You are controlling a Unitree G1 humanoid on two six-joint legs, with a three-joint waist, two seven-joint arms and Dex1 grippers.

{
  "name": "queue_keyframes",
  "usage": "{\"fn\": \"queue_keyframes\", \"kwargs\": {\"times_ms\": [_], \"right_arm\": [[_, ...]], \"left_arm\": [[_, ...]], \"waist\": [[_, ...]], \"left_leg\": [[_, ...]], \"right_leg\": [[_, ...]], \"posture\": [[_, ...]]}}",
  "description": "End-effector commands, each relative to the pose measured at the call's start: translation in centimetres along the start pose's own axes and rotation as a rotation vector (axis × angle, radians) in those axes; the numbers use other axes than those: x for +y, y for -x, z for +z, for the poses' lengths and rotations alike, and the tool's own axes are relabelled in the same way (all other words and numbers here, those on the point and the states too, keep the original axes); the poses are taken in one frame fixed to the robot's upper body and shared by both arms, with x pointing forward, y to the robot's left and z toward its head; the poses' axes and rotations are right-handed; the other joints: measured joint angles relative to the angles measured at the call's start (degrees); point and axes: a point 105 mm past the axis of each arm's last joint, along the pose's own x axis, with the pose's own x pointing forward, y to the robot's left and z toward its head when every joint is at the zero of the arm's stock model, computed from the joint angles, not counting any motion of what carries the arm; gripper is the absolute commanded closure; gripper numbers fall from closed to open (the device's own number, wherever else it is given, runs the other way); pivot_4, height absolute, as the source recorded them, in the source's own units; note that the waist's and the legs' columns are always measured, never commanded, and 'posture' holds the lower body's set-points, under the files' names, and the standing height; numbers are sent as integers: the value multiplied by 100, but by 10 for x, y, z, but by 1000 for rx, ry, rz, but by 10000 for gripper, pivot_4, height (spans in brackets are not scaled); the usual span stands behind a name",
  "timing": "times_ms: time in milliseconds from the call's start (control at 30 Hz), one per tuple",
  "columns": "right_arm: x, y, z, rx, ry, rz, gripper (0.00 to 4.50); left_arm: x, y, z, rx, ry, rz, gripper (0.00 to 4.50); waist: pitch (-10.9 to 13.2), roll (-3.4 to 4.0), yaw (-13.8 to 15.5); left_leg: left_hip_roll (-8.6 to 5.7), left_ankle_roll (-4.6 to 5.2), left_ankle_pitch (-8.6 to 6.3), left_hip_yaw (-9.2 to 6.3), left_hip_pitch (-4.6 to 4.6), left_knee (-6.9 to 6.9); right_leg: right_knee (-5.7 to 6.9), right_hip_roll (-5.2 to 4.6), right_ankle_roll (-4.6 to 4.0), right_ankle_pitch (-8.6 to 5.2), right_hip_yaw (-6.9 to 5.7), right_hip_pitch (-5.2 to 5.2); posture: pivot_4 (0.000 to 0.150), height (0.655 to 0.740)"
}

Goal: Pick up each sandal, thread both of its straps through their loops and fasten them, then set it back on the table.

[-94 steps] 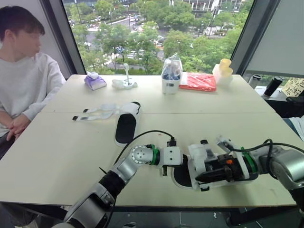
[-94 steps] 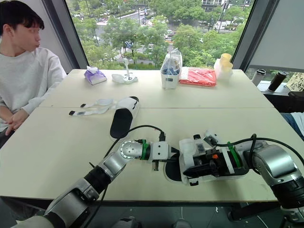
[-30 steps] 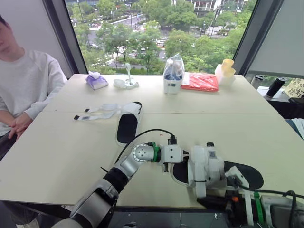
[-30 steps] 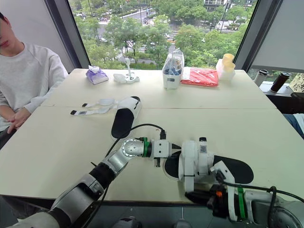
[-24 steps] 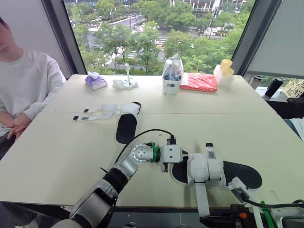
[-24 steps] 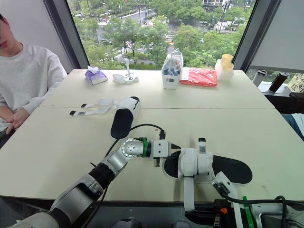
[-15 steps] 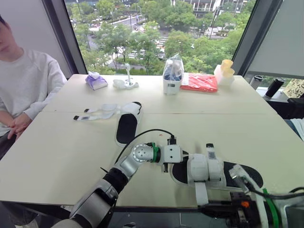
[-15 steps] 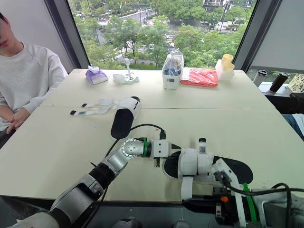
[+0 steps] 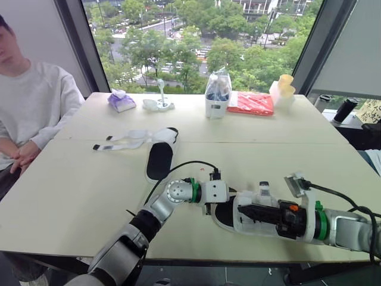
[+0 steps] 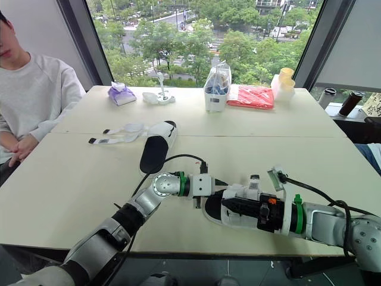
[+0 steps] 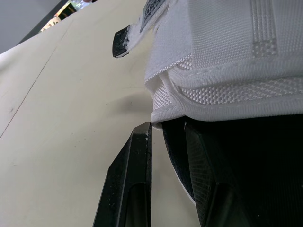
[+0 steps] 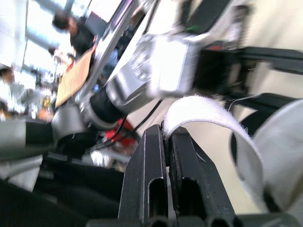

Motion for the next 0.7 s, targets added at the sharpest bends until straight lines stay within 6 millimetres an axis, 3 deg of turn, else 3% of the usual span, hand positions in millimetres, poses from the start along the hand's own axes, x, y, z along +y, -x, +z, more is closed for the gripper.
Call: {"fn": "queue_keyframes", "kwargs": {"times_ms": [33,267,367,533,700], "right_arm": [[-3,2,14,-72,-27,-10,44467],[-28,-4,-4,25,-82,-144,44467],[-36,-4,0,7,-73,-195,35455],[-23,-1,18,-58,-34,-141,10694],[4,7,41,-60,168,-75,10694]], "left_arm": [[-22,6,-37,152,67,-58,33925],[-22,5,-37,151,69,-56,33925],[-21,4,-37,152,72,-52,33925],[-20,5,-38,154,82,-41,33925],[-20,5,-39,154,86,-41,33925]], "waist": [[-1,1,-1],[-4,1,-6],[-9,-6,-6],[-10,-6,-7],[-10,-1,-6]], "left_leg": [[0,0,0,0,1,1],[0,1,1,1,3,4],[0,2,1,2,5,4],[0,2,1,1,7,5],[0,3,2,3,5,6]], "right_leg": [[0,0,-1,1,1,0],[0,2,-7,2,2,3],[0,2,-6,2,2,4],[0,3,-6,2,3,8],[0,3,-6,2,2,6]], "posture": [[1500,7400],[1500,7400],[1500,7400],[1500,7400],[1500,7400]]}}
